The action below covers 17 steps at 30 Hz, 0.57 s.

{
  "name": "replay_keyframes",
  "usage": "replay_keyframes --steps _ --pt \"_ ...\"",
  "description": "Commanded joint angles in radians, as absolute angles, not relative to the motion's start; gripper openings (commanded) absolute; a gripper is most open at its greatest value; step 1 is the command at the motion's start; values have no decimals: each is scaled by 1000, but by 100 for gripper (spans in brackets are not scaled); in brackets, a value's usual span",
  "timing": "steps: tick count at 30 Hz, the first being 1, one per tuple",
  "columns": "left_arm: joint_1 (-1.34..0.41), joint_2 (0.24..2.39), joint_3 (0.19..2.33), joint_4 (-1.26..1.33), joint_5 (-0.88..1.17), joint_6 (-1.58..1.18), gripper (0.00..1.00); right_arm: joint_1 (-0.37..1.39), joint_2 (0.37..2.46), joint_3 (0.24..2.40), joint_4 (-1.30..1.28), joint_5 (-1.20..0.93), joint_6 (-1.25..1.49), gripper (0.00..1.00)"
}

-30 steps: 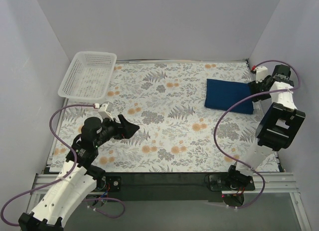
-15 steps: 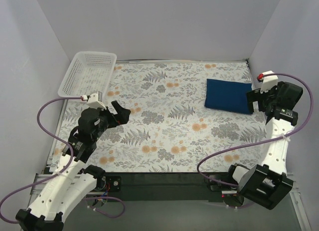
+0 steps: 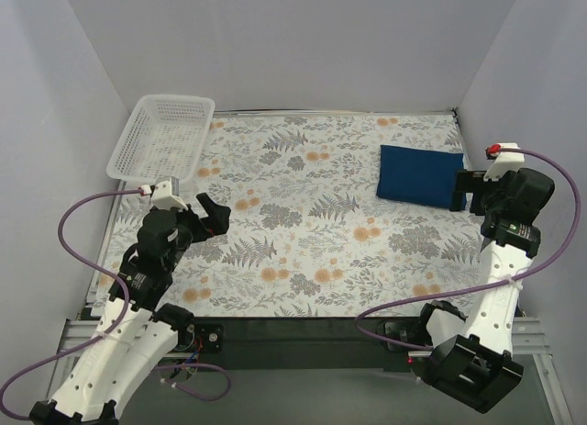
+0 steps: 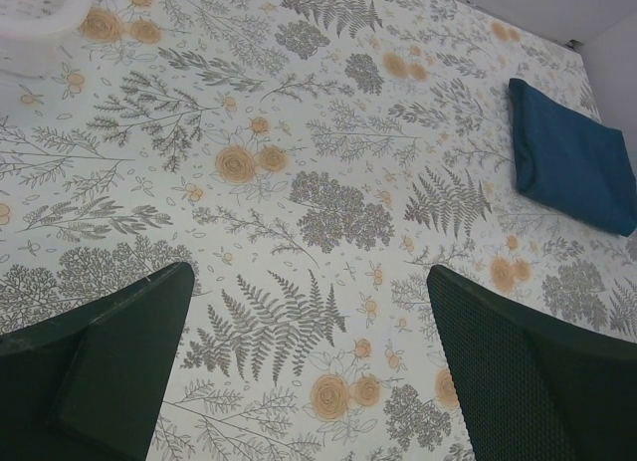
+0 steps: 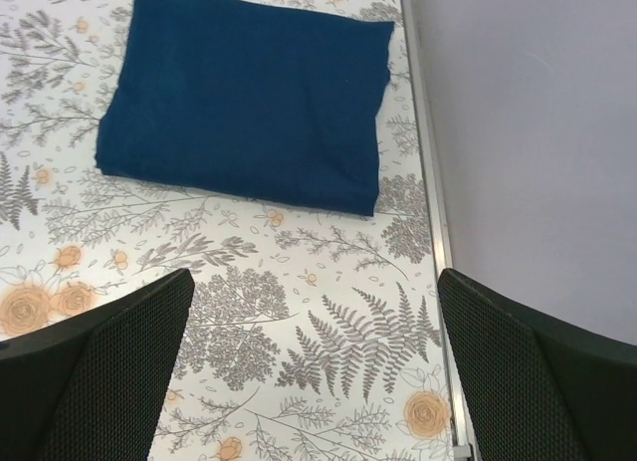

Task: Fold and stack the t-shirts
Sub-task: Neatly place the folded tshirt to the corner

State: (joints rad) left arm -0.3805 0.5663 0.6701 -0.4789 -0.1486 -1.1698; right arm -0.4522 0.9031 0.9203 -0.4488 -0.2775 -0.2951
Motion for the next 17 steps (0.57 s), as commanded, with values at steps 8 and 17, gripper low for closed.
replay_keyframes --steps 8,17 --pt "-376 537 654 -502 -144 -1150 98 -457 850 854 -336 -167 -218 98" --pt "-376 520 649 -503 -147 -1152 98 -457 859 839 -311 -181 -219 98"
